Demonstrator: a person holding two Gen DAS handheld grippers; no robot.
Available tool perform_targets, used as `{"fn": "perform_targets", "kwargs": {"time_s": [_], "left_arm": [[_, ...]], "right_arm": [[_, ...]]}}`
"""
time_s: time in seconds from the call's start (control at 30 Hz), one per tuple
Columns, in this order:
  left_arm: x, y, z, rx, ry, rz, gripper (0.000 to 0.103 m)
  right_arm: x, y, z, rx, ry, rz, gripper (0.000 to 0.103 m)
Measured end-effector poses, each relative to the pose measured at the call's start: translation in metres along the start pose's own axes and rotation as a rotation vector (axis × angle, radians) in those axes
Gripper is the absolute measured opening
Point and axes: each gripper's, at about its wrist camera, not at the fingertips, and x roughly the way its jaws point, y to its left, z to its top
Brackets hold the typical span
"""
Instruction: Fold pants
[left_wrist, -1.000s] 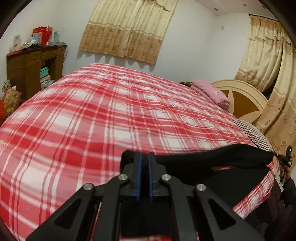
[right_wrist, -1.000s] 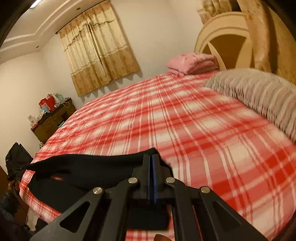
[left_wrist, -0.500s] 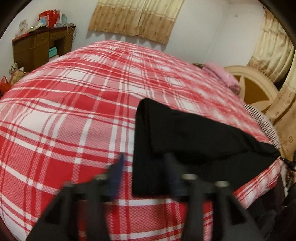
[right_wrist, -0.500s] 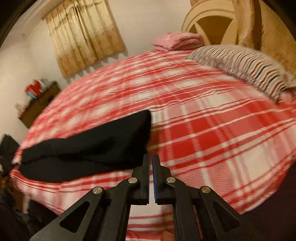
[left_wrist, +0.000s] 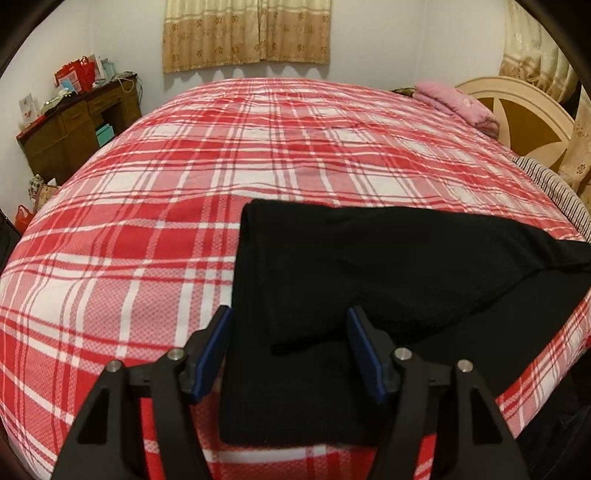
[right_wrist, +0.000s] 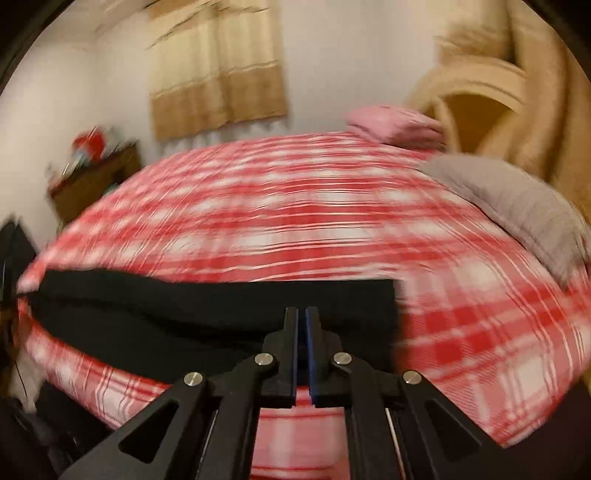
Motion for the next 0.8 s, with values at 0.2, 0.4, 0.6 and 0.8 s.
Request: {"fn": "perform_targets", "kwargs": {"time_s": [0.2,0.4,0.6,0.8], "left_arm": [[-0.008,-0.015,-0.001,0.085,-0.003,0.039,0.026],[-0.009,-0.011,0.003,0.062,0.007,0.007,0.019],[-0.015,-0.01,0.007,0.06,-0.004,-0.01,0.019],[-0.025,-0.003,0.008,0.023,-0.005,-0.074,0.019]], "right_arm": [[0.051,0.081,0.014,-0.048,0.061,0.219,0.084],[0.089,0.147,0.018,-0.122,0.092,0.279,0.084],[0.116,0.227,0.009,-0.366,0.086,0.22,0.084],[0.142,0.272,0.0,-0.518,0.097,0.225,0.083]]}}
